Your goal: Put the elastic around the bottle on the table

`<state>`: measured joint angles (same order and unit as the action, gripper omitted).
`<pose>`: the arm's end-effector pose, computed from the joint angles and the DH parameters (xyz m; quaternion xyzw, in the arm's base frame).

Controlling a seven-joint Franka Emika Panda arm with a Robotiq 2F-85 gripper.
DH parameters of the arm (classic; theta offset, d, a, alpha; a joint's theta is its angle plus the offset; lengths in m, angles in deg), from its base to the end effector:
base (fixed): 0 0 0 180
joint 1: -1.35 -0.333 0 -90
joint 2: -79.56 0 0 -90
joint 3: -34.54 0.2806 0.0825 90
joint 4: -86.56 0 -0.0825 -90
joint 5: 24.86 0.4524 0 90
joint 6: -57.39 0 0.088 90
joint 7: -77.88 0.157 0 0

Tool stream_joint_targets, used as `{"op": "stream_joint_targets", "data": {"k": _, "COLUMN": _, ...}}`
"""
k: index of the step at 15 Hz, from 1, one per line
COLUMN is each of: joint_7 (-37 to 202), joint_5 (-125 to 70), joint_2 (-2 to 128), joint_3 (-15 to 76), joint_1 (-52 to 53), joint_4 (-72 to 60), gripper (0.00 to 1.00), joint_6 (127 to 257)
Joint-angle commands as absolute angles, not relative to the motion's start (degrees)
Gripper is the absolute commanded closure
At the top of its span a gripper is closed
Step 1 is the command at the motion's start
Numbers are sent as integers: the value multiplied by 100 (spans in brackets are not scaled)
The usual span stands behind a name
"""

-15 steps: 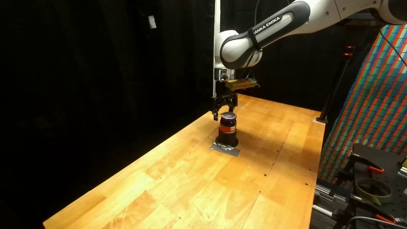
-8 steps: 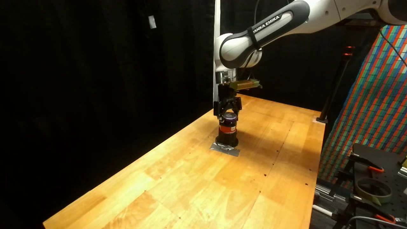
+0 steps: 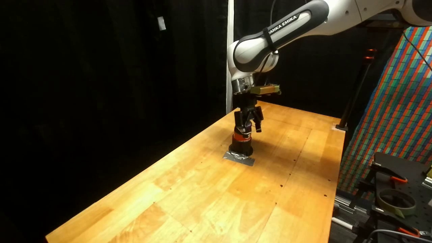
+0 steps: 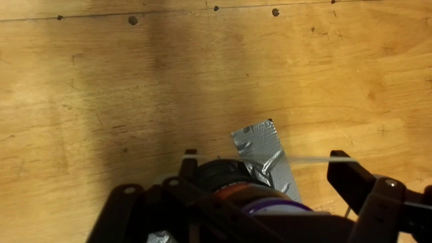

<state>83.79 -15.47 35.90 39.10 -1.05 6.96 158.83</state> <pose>0.6948 0.1032 0.1256 -0.9763 0.0277 0.1980 0.0830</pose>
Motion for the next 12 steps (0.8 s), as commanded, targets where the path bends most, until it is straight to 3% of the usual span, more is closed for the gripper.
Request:
{"op": "stream_joint_targets", "data": {"k": 1, "joint_7": 8313, "joint_5": -1392, "joint_2": 3935, "joint_3": 3910, "joint_1": -91, "joint_4": 122, "gripper": 25, "joint_6": 16076}}
{"op": "stream_joint_targets", "data": {"k": 3, "joint_7": 8395, "joint_5": -1401, "joint_2": 4176, "joint_3": 3875, "joint_1": -135, "joint_4": -328, "gripper": 32, "joint_6": 16620}}
{"op": "stream_joint_targets", "data": {"k": 10, "joint_7": 8424, "joint_5": -1387, "joint_2": 5276, "joint_3": 3898, "joint_1": -188, "joint_4": -2214, "gripper": 87, "joint_6": 18272}}
{"op": "stream_joint_targets", "data": {"k": 12, "joint_7": 8470, "joint_5": -1336, "joint_2": 5571, "joint_3": 3913, "joint_1": -207, "joint_4": -2768, "gripper": 94, "joint_6": 18929}}
